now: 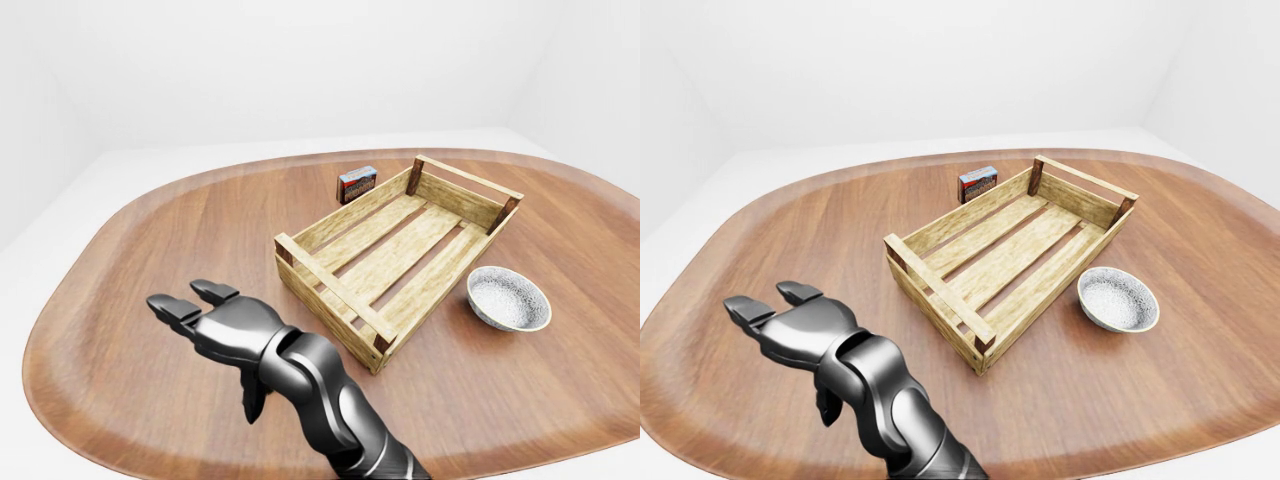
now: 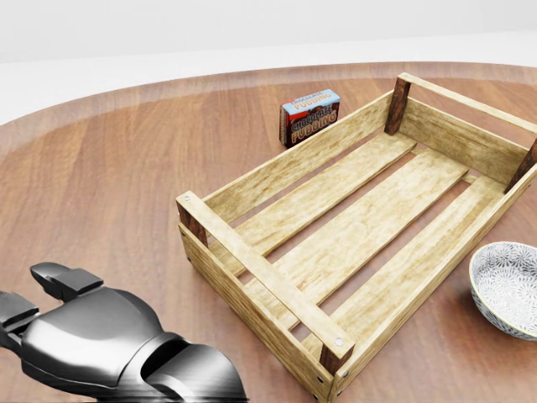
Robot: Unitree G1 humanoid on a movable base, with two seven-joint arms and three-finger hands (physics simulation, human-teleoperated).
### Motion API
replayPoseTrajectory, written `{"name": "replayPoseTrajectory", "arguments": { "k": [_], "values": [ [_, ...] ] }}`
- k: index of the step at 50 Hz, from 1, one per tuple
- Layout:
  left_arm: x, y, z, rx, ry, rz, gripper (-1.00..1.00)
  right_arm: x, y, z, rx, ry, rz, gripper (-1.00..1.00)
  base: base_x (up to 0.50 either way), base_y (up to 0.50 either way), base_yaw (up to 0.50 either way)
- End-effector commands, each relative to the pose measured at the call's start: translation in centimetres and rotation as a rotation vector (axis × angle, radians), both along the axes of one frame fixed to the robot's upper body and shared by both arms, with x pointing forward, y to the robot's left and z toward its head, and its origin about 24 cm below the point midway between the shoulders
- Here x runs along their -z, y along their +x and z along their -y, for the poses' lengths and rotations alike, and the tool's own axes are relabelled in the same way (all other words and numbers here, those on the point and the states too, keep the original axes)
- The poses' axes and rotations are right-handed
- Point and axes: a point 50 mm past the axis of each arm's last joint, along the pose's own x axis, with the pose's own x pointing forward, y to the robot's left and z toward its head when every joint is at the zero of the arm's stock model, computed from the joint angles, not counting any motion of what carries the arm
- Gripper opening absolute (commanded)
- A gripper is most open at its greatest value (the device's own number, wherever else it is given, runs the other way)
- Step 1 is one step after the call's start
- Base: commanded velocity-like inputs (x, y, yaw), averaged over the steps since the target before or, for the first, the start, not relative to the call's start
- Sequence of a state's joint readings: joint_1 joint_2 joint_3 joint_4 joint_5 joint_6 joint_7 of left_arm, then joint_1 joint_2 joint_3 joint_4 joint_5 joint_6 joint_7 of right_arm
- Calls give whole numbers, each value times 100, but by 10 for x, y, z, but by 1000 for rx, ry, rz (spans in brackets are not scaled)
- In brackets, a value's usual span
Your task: Pick up the salad dressing and put it in the tray.
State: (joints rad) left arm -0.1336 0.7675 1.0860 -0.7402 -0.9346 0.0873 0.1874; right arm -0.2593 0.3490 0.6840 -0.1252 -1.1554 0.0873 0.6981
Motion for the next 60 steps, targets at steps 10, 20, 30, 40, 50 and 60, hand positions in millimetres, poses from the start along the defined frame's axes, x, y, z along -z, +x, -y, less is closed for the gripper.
{"name": "replayPoseTrajectory", "arguments": {
  "k": [10, 20, 30, 40, 50, 60],
  "values": [
    [0, 0, 0, 2, -2, 0, 100, 26, 46, 15, 115, -63, -145, 100, 0, 0, 0],
    [1, 1, 0, -3, 0, -6, 100, 35, 34, 9, 78, -78, -172, 100, 0, 0, 0],
    [2, 2, -1, -3, -2, -12, 100, 57, 9, -9, -31, -109, -259, 100, 0, 0, 0],
    [2, 0, -4, -11, -6, -8, 100, 87, 48, 0, 37, -207, -417, 100, 0, 0, 0],
    [3, 3, -4, -12, -10, -19, 100, 84, 91, 10, 118, -161, -548, 100, 0, 0, 0],
    [3, 3, -4, -8, -11, -16, 100, 90, 86, 9, 112, -195, -539, 100, 0, 0, 0]
  ]
}}
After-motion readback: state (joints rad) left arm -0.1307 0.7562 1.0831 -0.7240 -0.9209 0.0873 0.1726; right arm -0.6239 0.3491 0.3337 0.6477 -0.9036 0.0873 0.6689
